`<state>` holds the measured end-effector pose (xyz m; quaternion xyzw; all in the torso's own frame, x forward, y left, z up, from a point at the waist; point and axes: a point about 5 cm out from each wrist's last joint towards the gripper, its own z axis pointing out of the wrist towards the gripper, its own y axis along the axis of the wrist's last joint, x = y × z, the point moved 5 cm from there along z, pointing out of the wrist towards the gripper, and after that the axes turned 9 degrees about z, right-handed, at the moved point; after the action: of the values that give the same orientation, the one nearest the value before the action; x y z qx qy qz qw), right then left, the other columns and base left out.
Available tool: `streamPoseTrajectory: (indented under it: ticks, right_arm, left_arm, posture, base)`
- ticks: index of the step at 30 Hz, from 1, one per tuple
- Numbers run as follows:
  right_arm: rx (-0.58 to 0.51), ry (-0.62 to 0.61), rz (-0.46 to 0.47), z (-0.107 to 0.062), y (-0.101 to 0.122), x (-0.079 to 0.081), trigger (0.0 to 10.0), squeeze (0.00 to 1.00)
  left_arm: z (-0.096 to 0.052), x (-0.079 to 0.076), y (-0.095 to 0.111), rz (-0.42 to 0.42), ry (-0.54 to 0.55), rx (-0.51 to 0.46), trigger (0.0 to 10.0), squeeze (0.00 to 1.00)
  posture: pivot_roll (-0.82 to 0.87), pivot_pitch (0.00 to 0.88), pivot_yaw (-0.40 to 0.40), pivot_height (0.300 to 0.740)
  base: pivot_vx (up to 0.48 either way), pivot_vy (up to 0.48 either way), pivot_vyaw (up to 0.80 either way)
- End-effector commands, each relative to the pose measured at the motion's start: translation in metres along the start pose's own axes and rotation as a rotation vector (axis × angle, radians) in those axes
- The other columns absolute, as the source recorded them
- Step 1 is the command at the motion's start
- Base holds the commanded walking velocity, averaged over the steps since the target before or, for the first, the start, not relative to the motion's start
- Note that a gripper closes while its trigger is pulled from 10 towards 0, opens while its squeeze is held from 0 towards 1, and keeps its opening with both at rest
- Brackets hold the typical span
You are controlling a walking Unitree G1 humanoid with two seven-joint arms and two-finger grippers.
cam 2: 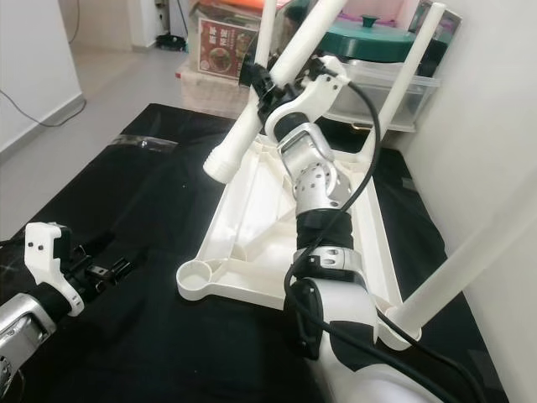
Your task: Building children table
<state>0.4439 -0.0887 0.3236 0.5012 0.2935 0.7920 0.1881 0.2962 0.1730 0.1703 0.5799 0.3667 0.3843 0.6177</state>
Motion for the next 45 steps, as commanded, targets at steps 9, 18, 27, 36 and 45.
streamPoseTrajectory:
  ticks: [9, 18, 27, 36, 45]
  right_arm:
    - [0.027, 0.091, -0.138, -0.01, -0.03, 0.028, 0.0, 0.0]
    - [0.093, 0.291, -0.192, -0.026, -0.072, 0.082, 0.0, 0.0]
    - [0.152, 0.444, -0.231, -0.046, -0.098, 0.11, 0.0, 0.0]
    - [0.218, 0.476, -0.245, -0.054, -0.122, 0.111, 0.0, 0.0]
    - [0.223, 0.487, -0.245, -0.058, -0.124, 0.116, 0.0, 0.0]
  left_arm:
    - [0.021, -0.012, 0.016, 0.083, -0.143, -0.025, 10.0, 0.0]
    - [0.042, -0.015, 0.02, 0.143, -0.226, -0.008, 10.0, 0.0]
    - [0.053, -0.017, 0.025, 0.124, -0.241, -0.031, 10.0, 0.0]
    - [0.067, -0.042, 0.033, 0.129, -0.33, -0.066, 10.0, 0.0]
    - [0.073, -0.053, 0.024, 0.107, -0.338, -0.065, 0.0, 0.0]
  posture:
    - [0.14, 0.0, -0.094, 0.74]
    - [0.13, 0.0, -0.077, 0.74]
    - [0.12, 0.0, -0.07, 0.74]
    - [0.12, 0.0, -0.076, 0.74]
    - [0.12, 0.0, -0.074, 0.74]
  base:
    - [0.0, 0.0, 0.0]
    - [0.0, 0.0, 0.0]
    - [0.0, 0.0, 0.0]
    - [0.0, 0.0, 0.0]
    - [0.0, 0.0, 0.0]
